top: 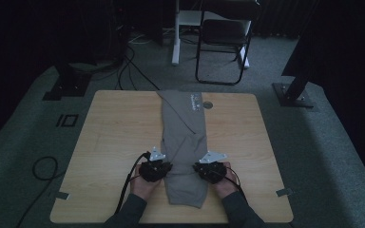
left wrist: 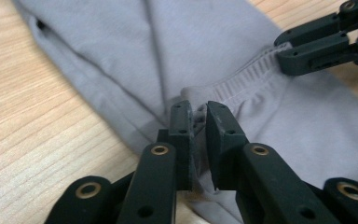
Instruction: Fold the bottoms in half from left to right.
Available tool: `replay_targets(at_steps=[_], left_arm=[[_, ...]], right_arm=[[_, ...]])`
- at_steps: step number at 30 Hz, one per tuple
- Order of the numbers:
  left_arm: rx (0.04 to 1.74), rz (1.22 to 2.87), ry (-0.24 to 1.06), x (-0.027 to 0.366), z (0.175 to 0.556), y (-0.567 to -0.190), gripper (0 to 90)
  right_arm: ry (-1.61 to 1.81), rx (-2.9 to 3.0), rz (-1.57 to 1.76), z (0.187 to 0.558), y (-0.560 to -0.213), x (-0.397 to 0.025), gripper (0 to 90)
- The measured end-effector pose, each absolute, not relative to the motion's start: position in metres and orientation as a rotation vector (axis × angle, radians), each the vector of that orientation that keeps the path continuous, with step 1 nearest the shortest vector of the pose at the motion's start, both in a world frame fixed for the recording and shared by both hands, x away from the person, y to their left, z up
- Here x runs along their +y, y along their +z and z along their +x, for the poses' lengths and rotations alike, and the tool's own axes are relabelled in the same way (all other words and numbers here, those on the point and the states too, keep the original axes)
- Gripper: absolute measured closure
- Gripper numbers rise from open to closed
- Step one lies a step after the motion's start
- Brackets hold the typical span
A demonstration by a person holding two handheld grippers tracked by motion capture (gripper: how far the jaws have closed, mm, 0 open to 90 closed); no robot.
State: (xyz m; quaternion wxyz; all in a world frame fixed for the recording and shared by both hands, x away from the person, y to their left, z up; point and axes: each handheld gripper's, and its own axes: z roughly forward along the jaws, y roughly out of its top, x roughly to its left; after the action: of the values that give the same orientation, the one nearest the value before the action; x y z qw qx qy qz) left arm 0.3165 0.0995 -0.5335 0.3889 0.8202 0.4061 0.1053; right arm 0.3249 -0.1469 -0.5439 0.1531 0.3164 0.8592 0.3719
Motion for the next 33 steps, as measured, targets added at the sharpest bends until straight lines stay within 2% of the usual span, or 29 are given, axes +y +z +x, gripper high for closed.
replay_targets(at_steps=[13, 33], left_arm=[[0.964, 2.075, 0.256, 0.098, 0.296, -0.524, 84.0], [0.867, 2.065, 0.208, 0.101, 0.255, -0.509, 84.1]], right_arm=[[1.108, 2.449, 0.873, 0.298, -0.530, -0.154, 83.3], [1.239, 2.410, 0.823, 0.238, -0.508, -0.171, 83.4]])
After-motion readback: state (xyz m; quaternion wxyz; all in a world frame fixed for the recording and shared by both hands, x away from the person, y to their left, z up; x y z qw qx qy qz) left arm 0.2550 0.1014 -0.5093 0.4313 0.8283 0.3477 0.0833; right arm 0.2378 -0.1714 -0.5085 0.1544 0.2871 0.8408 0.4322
